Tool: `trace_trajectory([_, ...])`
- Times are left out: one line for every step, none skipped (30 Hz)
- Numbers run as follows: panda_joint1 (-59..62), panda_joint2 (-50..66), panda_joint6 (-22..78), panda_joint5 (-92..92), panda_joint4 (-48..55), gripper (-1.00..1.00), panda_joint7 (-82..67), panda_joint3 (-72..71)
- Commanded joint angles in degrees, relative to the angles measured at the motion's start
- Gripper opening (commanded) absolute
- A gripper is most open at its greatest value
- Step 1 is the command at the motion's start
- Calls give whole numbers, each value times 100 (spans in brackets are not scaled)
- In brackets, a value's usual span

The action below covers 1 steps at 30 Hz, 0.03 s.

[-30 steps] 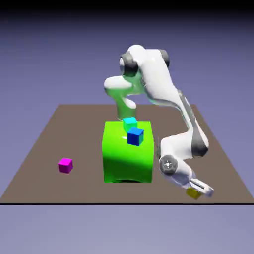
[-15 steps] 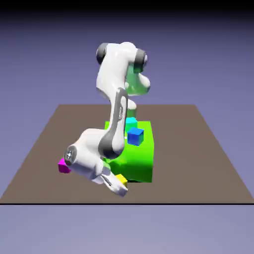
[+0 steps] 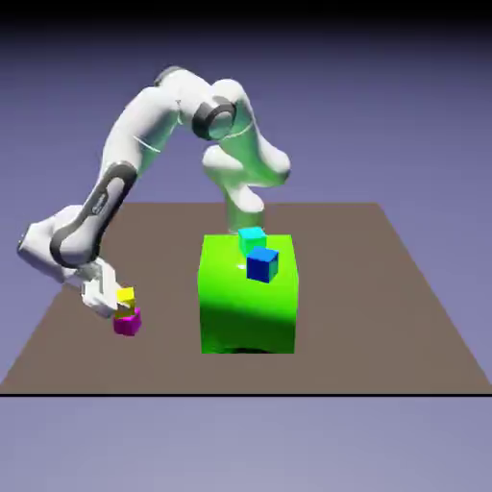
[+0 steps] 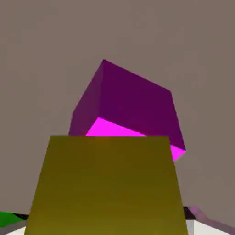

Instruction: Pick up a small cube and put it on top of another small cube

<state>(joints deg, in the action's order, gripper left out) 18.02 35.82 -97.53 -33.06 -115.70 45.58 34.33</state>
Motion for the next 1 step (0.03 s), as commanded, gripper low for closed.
trace_trajectory([46,-63,243,97,207,100,68,64])
